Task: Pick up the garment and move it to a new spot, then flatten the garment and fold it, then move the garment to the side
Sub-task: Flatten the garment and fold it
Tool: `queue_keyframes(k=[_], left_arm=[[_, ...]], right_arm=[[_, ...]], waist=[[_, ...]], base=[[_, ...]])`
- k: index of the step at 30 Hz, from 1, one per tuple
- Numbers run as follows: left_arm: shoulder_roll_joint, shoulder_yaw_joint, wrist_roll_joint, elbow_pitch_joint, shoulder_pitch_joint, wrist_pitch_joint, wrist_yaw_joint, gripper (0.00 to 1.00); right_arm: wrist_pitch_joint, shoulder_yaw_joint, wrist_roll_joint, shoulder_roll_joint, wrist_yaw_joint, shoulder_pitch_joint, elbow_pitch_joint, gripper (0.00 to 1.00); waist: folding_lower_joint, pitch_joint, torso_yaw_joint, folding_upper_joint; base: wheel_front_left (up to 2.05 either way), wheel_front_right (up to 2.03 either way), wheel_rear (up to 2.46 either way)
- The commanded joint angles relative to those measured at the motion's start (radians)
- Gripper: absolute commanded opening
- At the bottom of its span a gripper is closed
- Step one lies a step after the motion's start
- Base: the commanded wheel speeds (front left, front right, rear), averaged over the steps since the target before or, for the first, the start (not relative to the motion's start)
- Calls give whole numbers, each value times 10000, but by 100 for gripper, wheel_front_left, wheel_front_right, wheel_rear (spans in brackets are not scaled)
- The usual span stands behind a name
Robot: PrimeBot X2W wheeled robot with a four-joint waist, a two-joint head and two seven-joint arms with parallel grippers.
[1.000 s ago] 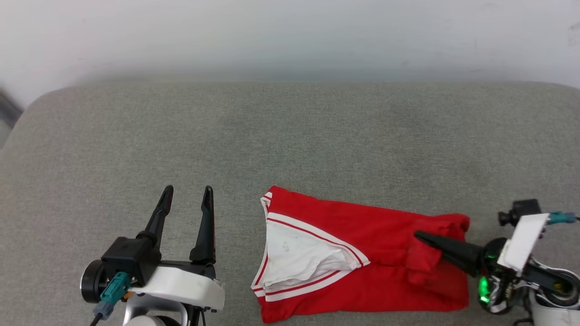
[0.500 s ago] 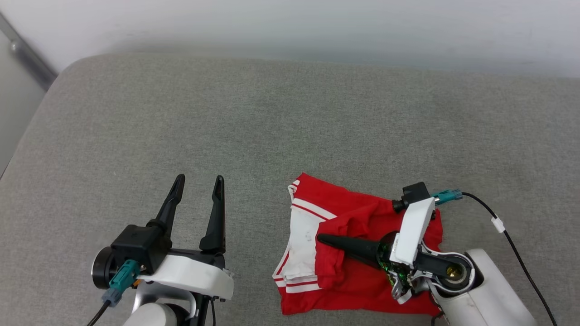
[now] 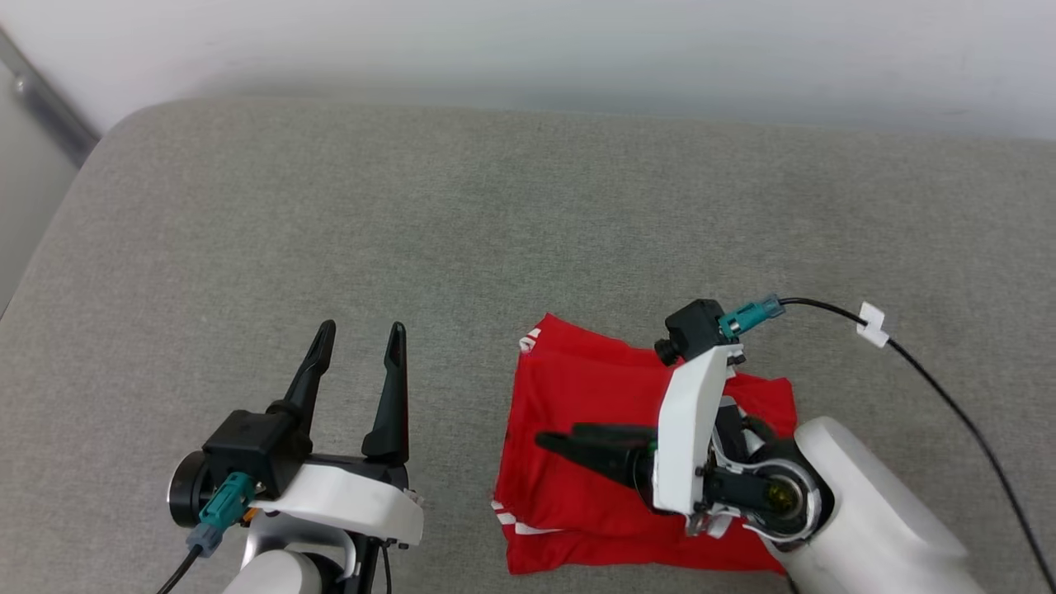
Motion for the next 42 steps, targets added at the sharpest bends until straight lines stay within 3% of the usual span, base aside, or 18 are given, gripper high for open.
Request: queue_keyframes(k=[1, 7, 13, 19, 24, 28, 33, 42], left_arm=[[24, 20, -27, 57, 0, -54, 39, 100], [51, 82, -92, 103, 280, -89, 144, 100], [125, 204, -170, 163, 497, -168, 220, 100], [192, 340, -264, 323, 690, -230, 268, 100], [201, 435, -335, 507, 912, -296, 307, 100], [214, 473, -283, 683, 1102, -380, 283, 100], [171, 432, -267, 966, 1303, -444, 232, 100], [-9, 538, -248, 1234, 1729, -548, 92, 100]], right_arm=[[-414, 712, -1073, -780, -2, -163, -608, 100], [-1691, 585, -3407, -2013, -4, 103, -768, 100], [-2777, -1350, -5631, -2580, -4, 995, -784, 100], [-4392, -4121, -7004, -2019, -4, 2471, -1744, 100], [-5792, -5498, -7872, -1162, -4, 3634, -2862, 100], [-6683, -5883, -8290, -636, -4, 4351, -3612, 100], [-7026, -5935, -8559, -341, -4, 5009, -4129, 100], [-6590, -6021, -8905, 16, -4, 6094, -5113, 100]], waist=[[-1, -141, -171, 0], [-1, -436, -488, 0], [-1, -596, -847, 0], [-1, -780, -1119, 0], [-1, -1006, -1278, 0], [-1, -1177, -1346, 0], [-1, -1442, -1341, 0], [-1, -1746, -1300, 0]], base=[[0, 0, 0], [0, 0, 0], [0, 0, 0], [0, 0, 0], [0, 0, 0], [0, 0, 0], [0, 0, 0], [0, 0, 0]])
